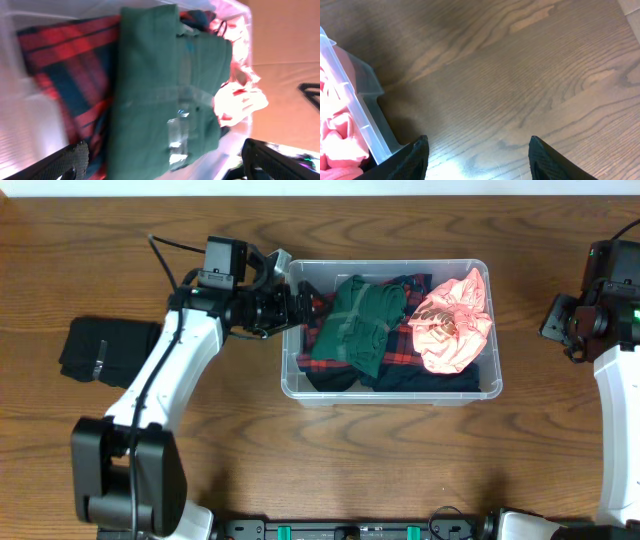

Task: Pack container
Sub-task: 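Withdraw the left gripper and grasp the black folded cloth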

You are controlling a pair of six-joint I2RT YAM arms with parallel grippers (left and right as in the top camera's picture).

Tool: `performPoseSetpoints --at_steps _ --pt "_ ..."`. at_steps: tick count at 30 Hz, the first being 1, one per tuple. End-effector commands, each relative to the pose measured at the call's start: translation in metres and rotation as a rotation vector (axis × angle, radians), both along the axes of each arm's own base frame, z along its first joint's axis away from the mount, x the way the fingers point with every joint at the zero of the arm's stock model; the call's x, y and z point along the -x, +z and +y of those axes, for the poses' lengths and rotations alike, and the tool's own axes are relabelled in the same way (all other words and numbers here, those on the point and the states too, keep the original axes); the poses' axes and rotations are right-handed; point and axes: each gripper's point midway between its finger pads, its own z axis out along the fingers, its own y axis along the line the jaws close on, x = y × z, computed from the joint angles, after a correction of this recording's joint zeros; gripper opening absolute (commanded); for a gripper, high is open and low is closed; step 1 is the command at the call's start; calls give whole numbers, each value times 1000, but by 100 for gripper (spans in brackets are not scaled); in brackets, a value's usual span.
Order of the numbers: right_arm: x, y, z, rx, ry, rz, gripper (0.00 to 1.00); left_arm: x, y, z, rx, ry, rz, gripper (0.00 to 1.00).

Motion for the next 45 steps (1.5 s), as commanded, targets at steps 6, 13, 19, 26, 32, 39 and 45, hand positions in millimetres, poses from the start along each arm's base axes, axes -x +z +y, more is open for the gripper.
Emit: performPoseSetpoints --at_steps 6,13,19,26,32,39,45 --pt "0 -1 -3 -1 -15 1 62 -2 26 117 -665 224 -271 98" --pt "-1 -1 -3 0 -15 -3 63 18 53 245 -872 580 -198 98" --pt "-1 -1 -3 0 -14 -2 63 51 11 363 -752 1011 127 98" --pt "-1 -1 -2 -3 -13 -4 63 67 -77 413 -546 1099 407 98" --pt "-1 -1 -2 -3 -12 -4 63 49 -134 409 -421 1023 462 98" --pt "0 -2 -2 -1 -6 3 63 38 -158 401 -347 978 463 65" --pt "0 -2 -2 -2 -6 6 63 32 -135 391 -282 961 418 6"
